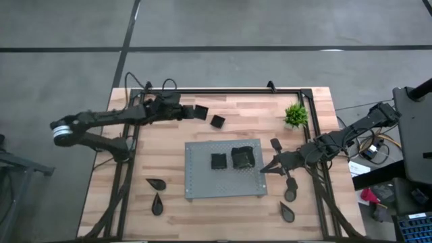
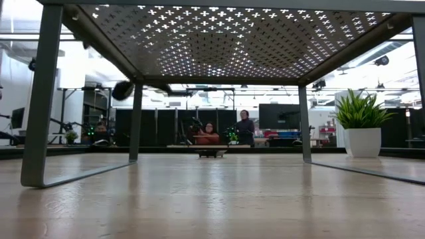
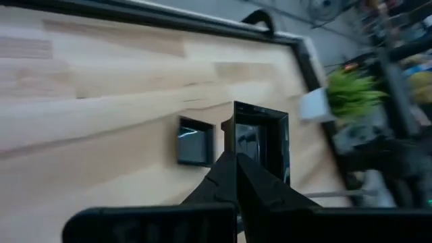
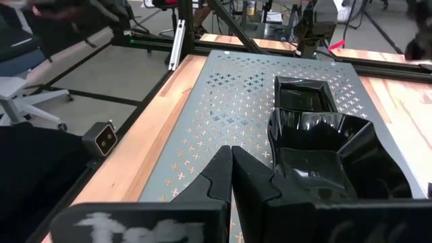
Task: Pick & Place Mini shaped plates
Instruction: Stack the square plate on top of the square plate on the shelf
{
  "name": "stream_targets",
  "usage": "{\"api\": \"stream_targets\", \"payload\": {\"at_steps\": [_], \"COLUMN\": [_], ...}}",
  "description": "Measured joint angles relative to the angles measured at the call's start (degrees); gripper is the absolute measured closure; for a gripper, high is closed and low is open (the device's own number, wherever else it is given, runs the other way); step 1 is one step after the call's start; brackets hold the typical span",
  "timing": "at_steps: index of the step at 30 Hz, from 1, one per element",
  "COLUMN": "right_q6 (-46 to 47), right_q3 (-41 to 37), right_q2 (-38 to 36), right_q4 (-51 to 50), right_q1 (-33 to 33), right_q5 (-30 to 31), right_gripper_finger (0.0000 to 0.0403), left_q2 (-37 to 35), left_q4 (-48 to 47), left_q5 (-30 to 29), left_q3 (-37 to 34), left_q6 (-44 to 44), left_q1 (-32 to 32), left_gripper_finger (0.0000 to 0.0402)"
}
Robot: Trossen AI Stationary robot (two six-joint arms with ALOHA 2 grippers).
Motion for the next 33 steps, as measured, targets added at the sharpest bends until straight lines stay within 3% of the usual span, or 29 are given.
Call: {"api": "stream_targets", "payload": {"at_steps": [7, 18, 24, 28, 33], "right_q6": [0.70, 0.70, 0.68, 0.68, 1.13], "right_q3": [0.00, 0.00, 0.00, 0.00, 0.00], "right_q2": [0.00, 0.02, 0.02, 0.02, 0.07], "right_q4": [-0.91, -0.96, -0.78, -0.53, -0.50], "right_q1": [0.00, -0.02, 0.00, 0.00, 0.00], "right_q5": [0.00, 0.02, 0.02, 0.04, 0.07], "right_gripper_finger": [0.0394, 0.0394, 0.0394, 0.0394, 0.0394], "left_q2": [-6.86, -4.69, 0.54, 6.32, 10.72], "left_q4": [-0.69, 8.48, 12.61, 16.20, 16.56], "left_q5": [-4.84, -31.27, -45.06, -45.32, -40.74], "left_q3": [-0.02, 0.63, 1.65, 4.00, 8.36], "left_q6": [-7.31, -12.45, -13.54, -16.55, -16.18], "left_q1": [-9.99, -38.61, -47.78, -48.82, -48.82], "left_gripper_finger": [0.0401, 0.0401, 0.0401, 0.0401, 0.0401]}}
